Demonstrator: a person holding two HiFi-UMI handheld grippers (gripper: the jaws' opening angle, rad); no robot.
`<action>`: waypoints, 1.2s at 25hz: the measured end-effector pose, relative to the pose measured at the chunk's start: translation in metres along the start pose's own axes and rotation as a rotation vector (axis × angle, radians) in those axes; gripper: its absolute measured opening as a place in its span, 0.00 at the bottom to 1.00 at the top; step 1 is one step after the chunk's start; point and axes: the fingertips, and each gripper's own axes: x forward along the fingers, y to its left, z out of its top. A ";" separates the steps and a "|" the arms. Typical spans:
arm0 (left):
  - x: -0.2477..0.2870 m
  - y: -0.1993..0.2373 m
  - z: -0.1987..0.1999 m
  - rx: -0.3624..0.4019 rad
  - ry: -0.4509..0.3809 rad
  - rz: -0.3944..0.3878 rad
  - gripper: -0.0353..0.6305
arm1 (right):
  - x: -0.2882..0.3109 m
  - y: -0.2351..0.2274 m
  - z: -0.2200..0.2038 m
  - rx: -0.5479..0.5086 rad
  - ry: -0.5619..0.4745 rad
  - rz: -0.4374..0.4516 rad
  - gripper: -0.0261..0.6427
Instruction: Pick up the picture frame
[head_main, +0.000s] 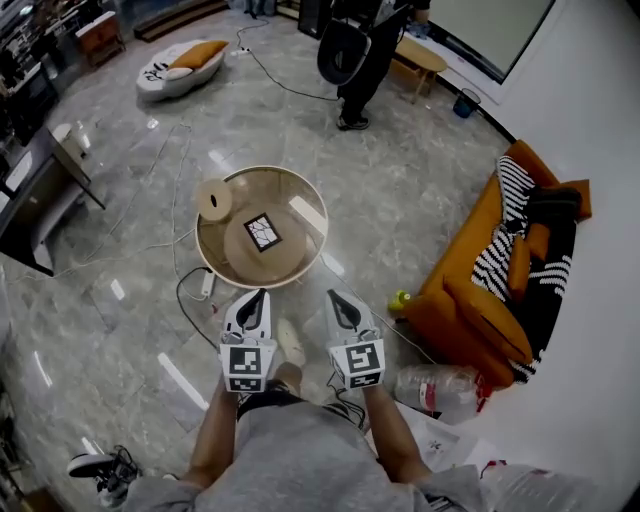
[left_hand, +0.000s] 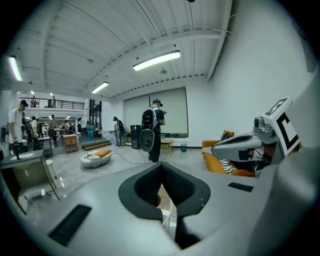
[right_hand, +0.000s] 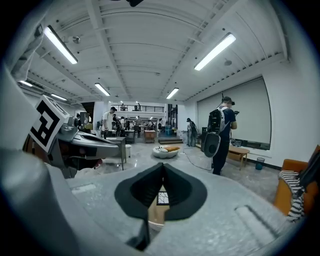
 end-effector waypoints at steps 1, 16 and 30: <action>0.015 0.007 0.003 -0.007 0.003 0.000 0.08 | 0.016 -0.008 0.002 0.003 0.008 0.004 0.04; 0.163 0.116 0.046 -0.029 0.015 0.059 0.08 | 0.194 -0.080 0.042 0.022 0.024 0.072 0.04; 0.202 0.184 0.042 -0.090 0.049 0.212 0.08 | 0.295 -0.078 0.058 -0.001 0.054 0.237 0.04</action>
